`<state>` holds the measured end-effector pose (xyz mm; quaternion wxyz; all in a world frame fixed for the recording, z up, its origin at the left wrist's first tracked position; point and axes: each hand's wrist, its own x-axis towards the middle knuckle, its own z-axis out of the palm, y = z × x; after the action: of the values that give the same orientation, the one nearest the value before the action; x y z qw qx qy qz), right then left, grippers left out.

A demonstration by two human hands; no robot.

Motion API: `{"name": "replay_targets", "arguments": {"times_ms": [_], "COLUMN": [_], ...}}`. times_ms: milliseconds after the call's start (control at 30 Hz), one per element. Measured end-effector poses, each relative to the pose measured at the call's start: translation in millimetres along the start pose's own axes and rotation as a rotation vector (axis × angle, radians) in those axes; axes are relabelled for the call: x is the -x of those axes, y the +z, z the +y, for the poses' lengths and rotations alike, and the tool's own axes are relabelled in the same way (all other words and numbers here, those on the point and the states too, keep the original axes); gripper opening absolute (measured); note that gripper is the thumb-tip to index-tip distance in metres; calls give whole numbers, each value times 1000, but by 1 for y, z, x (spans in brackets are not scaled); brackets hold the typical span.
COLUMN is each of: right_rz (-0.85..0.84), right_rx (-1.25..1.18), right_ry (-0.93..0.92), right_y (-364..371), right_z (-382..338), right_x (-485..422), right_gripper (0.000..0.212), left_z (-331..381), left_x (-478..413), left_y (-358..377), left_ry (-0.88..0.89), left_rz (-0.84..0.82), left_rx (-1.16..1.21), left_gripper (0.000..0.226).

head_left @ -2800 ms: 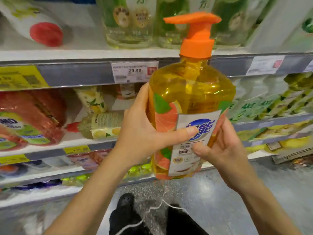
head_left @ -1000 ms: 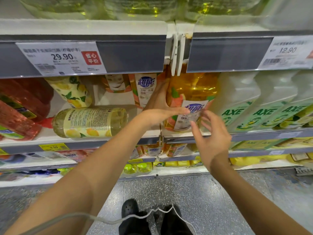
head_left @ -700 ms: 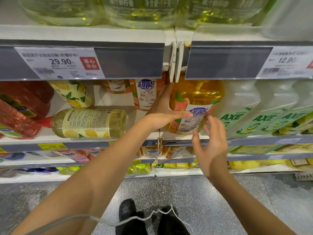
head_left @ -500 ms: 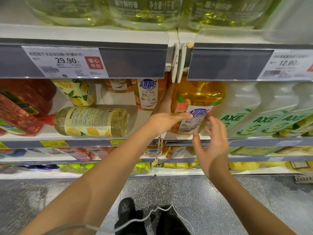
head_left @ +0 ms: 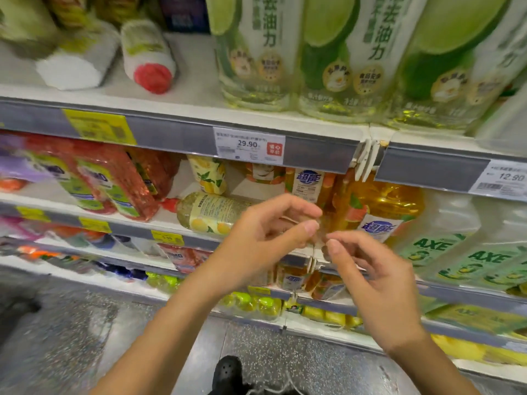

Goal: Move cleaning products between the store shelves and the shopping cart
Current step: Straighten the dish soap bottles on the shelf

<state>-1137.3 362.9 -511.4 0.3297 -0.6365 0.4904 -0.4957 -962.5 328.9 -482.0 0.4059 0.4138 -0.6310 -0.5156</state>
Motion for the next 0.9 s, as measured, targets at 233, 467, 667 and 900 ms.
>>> {"name": "replay_targets", "arguments": {"times_ms": [233, 467, 667, 900], "right_rz": [-100, -81, -39, -5], "right_rx": [-124, -174, -194, -84], "right_ry": [-218, -203, -148, -139], "right_y": [37, 106, 182, 229], "right_z": [-91, -139, -170, -187], "right_x": [-29, -54, -97, -149], "right_gripper": [12, 6, 13, 17], "left_z": [73, 93, 88, 88], "left_x": [44, 61, 51, 27], "left_y": [-56, -137, -229, -310], "left_ry": [200, 279, 276, 262], "left_rz": [228, 300, 290, 335], "left_rx": [69, 47, -4, -31], "left_gripper": [14, 16, 11, 12]}}
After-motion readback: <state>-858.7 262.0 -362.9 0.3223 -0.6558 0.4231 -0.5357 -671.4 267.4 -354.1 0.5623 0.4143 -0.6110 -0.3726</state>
